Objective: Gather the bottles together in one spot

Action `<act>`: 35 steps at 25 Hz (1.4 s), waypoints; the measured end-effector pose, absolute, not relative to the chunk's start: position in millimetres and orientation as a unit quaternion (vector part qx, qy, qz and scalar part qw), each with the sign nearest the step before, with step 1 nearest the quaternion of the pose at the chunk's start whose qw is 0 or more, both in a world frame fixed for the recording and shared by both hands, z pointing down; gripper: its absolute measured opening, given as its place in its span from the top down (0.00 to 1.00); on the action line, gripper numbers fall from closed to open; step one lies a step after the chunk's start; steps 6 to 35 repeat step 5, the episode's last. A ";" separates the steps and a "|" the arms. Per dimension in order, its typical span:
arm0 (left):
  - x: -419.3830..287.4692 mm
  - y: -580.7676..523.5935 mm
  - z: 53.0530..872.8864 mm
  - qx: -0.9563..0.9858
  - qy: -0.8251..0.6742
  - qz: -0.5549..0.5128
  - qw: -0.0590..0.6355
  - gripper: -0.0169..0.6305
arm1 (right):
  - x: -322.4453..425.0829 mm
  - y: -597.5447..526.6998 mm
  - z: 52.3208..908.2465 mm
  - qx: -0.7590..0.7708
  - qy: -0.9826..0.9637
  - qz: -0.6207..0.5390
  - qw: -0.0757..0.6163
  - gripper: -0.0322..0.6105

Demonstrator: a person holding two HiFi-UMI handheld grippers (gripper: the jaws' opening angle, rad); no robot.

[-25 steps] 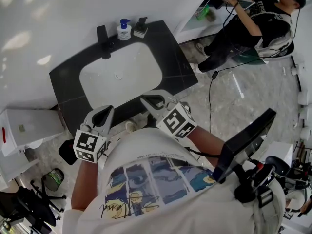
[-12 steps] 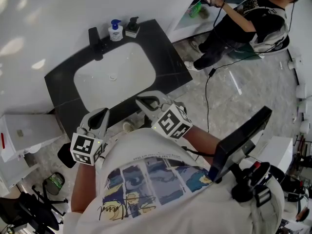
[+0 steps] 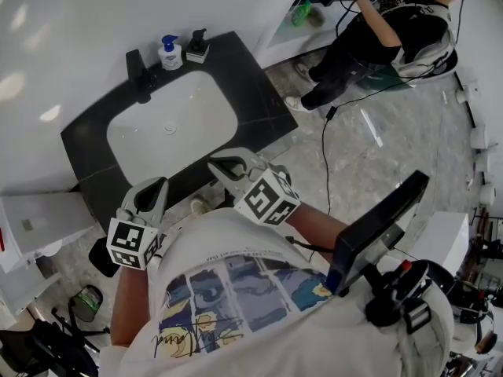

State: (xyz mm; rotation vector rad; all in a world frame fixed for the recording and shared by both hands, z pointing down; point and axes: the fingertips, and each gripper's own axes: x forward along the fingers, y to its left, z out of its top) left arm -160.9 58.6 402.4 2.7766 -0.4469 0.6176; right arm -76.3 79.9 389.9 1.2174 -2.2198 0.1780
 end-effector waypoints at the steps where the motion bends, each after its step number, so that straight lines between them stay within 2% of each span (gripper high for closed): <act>1: -162.2 57.7 404.5 0.955 -0.153 0.216 0.131 0.97 | -76.8 78.8 391.9 0.459 -0.835 0.069 0.296 0.95; 5: -196.8 60.5 419.6 0.944 -0.153 0.260 0.135 0.97 | -104.6 81.6 409.7 0.460 -0.841 0.097 0.268 0.95; 35: -196.8 60.5 419.6 0.944 -0.153 0.260 0.135 0.97 | -104.6 81.6 409.7 0.460 -0.841 0.097 0.268 0.95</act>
